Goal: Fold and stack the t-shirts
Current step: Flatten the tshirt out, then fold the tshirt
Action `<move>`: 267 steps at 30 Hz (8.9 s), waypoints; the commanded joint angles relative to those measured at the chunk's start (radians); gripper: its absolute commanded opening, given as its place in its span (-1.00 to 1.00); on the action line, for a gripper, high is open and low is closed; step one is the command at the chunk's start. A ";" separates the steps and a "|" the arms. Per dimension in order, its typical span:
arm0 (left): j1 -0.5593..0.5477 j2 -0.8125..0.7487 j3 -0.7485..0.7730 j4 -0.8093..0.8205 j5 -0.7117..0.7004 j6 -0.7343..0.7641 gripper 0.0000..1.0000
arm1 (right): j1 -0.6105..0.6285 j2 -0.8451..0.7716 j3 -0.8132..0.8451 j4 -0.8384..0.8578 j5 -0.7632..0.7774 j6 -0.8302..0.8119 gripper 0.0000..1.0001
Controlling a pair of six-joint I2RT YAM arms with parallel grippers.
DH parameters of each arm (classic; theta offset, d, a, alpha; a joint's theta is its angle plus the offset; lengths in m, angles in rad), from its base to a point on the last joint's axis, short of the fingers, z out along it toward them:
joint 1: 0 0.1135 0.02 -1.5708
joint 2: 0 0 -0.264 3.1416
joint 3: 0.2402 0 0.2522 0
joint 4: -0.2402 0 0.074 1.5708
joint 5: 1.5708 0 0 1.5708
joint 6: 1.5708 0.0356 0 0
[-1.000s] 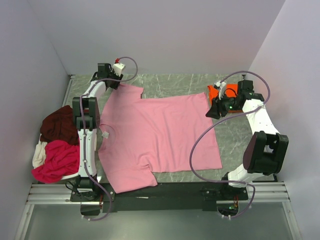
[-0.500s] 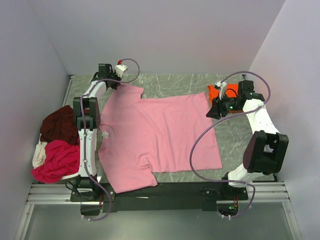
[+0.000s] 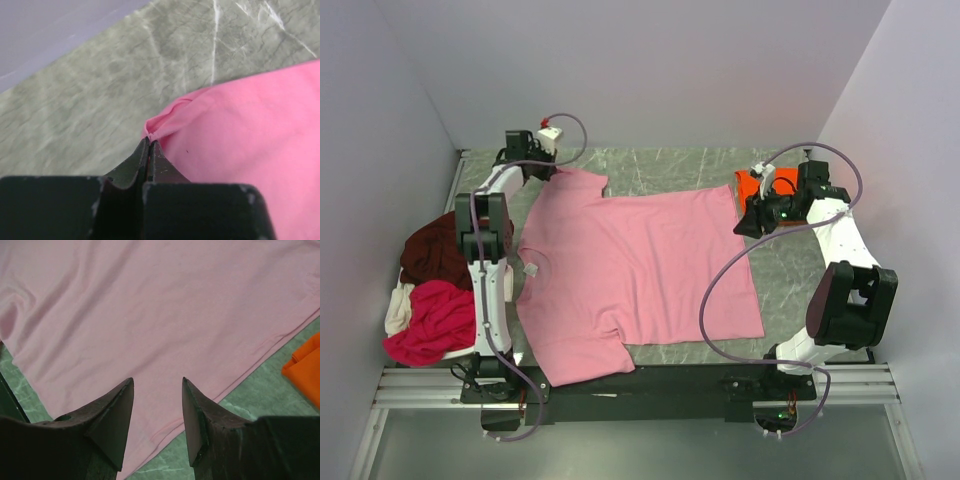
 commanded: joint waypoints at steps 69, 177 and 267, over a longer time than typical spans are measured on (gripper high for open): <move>0.091 -0.265 -0.162 0.086 0.077 -0.134 -0.99 | 0.194 0.843 1.085 0.036 0.569 0.285 -1.00; 0.019 -0.485 -0.422 0.359 -0.041 -0.358 -0.99 | 0.128 0.645 0.717 0.481 0.438 0.394 -1.00; -0.090 -1.251 -1.094 -0.075 -0.030 -0.450 0.04 | 0.027 0.246 0.137 0.607 0.476 0.251 -0.10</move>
